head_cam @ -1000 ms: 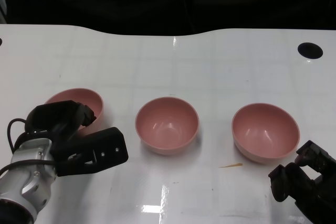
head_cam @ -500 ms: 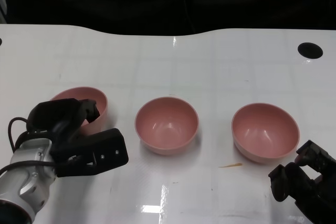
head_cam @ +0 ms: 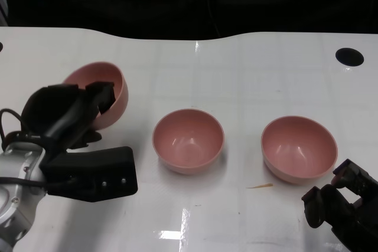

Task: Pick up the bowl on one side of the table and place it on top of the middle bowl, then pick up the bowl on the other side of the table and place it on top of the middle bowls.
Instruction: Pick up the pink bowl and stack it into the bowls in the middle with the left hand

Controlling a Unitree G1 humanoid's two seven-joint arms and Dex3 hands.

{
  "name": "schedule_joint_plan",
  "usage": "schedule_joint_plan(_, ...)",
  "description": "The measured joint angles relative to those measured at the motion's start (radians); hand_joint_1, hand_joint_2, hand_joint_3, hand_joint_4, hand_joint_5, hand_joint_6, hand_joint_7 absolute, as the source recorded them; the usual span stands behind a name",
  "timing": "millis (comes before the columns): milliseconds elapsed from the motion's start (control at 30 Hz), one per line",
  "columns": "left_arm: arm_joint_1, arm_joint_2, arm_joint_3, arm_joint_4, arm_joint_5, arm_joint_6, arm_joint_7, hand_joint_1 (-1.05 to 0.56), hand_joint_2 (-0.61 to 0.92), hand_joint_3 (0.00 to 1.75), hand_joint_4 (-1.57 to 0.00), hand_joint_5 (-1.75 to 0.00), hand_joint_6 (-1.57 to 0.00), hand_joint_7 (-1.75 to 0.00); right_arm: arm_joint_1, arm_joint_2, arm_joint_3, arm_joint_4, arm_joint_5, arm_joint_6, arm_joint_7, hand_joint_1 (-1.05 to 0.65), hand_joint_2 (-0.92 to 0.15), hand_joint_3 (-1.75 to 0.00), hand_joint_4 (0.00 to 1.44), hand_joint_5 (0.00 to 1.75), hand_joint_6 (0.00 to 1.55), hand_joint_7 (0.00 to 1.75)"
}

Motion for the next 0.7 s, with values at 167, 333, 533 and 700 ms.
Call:
schedule_joint_plan(167, 0.009, 0.025, 0.031, -0.13, 0.0, -0.004, -0.064, -0.02, 0.9, 0.13, -0.7, -1.75, -0.53, -1.75, 0.0, 0.0, 0.0, 0.0, 0.0, 0.0, 0.0, -0.02, -0.59, -1.06, 0.86, 1.71, 0.91, 1.21)
schedule_joint_plan(333, 0.005, 0.033, 0.043, -0.214, -0.003, -0.038, -0.128, -0.02, 0.89, 0.12, -0.72, -1.75, -0.57, -1.74, 0.0, 0.0, 0.0, 0.0, 0.0, 0.0, -0.005, -0.03, -0.56, -1.11, 0.86, 1.72, 0.91, 1.22)
schedule_joint_plan(533, -0.03, 0.029, 0.042, -0.268, -0.035, -0.083, -0.224, -0.04, 0.89, 0.1, -0.71, -1.75, -0.65, -1.59, 0.001, 0.0, 0.001, -0.001, -0.002, 0.0, -0.013, -0.03, -0.55, -1.13, 0.85, 1.73, 0.91, 1.23)
schedule_joint_plan(700, -0.071, -0.027, 0.0, -0.264, -0.047, -0.11, -0.288, -0.06, 0.92, 0.13, -0.69, -1.75, -0.55, -1.72, 0.003, 0.003, 0.006, -0.003, -0.004, -0.003, -0.018, -0.03, -0.55, -1.14, 0.85, 1.73, 0.9, 1.24)
